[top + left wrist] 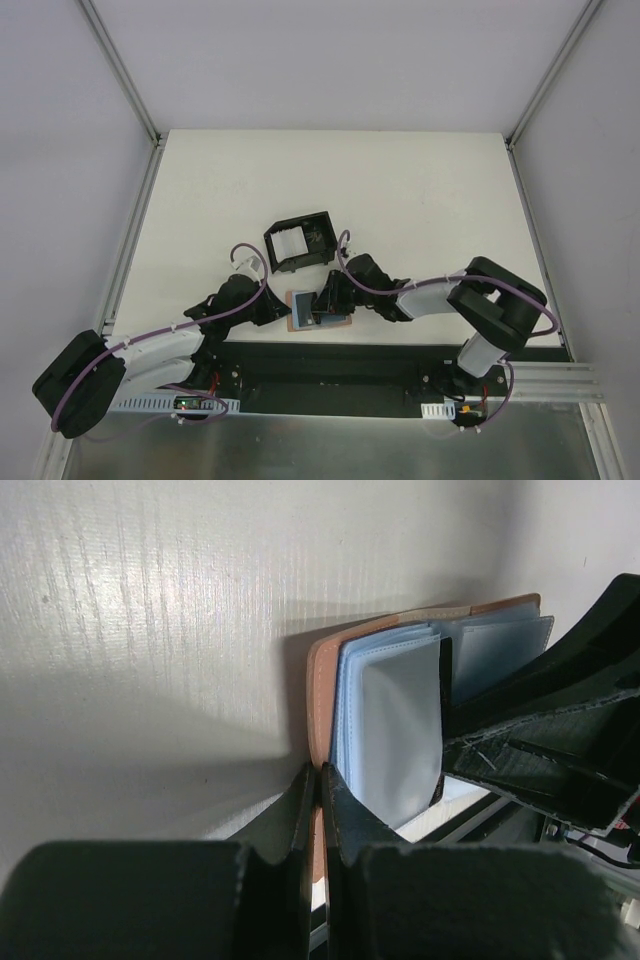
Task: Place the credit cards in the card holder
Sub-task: Insert the credit card into the card holder.
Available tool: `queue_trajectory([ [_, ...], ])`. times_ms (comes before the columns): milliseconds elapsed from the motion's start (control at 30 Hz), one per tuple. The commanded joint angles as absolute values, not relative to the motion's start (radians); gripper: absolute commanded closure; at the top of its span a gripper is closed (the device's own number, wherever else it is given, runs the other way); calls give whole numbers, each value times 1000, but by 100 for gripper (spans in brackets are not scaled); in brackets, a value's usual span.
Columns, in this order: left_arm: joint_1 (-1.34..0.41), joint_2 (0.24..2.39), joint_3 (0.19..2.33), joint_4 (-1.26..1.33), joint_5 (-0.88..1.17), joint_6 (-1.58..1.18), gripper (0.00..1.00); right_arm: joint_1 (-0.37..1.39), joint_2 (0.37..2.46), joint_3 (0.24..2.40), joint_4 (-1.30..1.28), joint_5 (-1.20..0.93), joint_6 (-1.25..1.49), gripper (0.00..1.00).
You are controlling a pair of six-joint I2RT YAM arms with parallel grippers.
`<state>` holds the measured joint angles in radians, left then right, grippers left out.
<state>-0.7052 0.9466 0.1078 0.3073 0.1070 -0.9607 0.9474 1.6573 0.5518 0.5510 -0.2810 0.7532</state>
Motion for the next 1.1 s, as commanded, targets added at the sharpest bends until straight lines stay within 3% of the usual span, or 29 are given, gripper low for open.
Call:
queue_trajectory([
  [0,-696,940,78,253,110,-968,100,966,1559,548,431,-152,712,68],
  [100,-696,937,74,252,109,-968,100,966,1484,566,306,-104,648,57],
  [200,-696,940,77,253,113,-963,100,969,1468,604,239,-107,604,54],
  [667,-696,966,84,282,126,-962,100,1019,1646,730,265,-195,609,56],
  [933,-696,963,83,288,132,-963,100,1037,1611,762,224,-170,572,62],
  [1067,-696,951,86,288,143,-960,100,1039,1542,762,129,-86,537,57],
])
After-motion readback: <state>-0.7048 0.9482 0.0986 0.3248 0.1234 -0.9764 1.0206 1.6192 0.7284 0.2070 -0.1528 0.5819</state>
